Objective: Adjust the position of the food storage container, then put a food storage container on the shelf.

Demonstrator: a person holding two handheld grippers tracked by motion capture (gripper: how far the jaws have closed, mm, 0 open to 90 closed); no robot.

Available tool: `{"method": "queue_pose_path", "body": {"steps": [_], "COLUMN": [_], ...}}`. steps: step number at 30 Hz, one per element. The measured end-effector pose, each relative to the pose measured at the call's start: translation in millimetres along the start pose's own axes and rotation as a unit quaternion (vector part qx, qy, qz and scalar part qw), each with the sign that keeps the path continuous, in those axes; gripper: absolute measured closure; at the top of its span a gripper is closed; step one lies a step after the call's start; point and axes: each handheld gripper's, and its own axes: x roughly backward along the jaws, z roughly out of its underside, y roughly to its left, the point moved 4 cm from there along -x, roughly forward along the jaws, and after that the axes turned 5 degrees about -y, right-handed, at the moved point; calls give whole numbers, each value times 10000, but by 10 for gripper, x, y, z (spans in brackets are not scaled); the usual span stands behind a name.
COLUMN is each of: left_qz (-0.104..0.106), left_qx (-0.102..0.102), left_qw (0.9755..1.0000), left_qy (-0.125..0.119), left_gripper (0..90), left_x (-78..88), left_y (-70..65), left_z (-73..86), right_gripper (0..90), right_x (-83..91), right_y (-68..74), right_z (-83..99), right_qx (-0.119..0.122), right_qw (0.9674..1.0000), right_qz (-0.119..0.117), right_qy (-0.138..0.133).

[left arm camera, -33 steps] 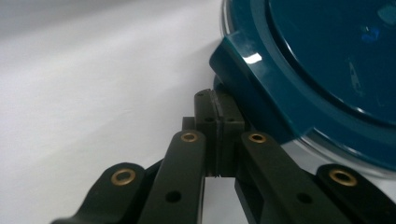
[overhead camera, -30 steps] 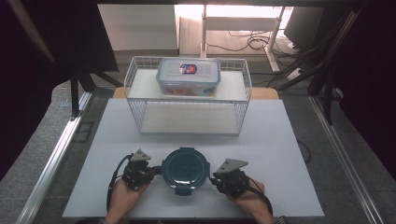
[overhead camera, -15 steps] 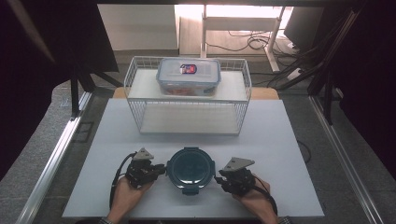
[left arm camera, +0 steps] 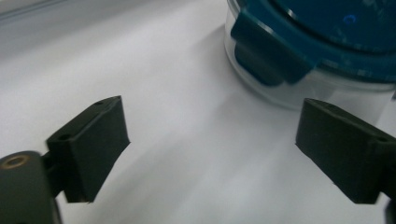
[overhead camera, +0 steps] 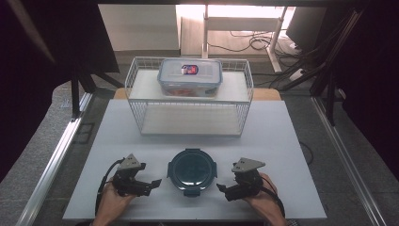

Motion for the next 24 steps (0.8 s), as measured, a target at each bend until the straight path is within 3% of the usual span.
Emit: {"method": "queue_pose_path", "body": {"steps": [6, 11, 24], "left_qz": [-13, 35, 355], "left_qx": [-128, -56, 54], "left_qw": [9999, 9999, 9990], "left_qy": [-22, -133, -258], "left_gripper": [47, 31, 35], "left_x": [-12, -26, -5], "left_y": [-10, 4, -54], "left_z": [51, 40, -73], "right_gripper": [38, 51, 38], "right_x": [0, 17, 50], "right_y": [0, 5, -20], "right_z": [0, -20, -84], "right_qx": [-82, -138, -188], "right_qw": [9999, 9996, 9989], "right_qz": [-111, -236, -231], "right_qy": [-58, -81, -360]}}
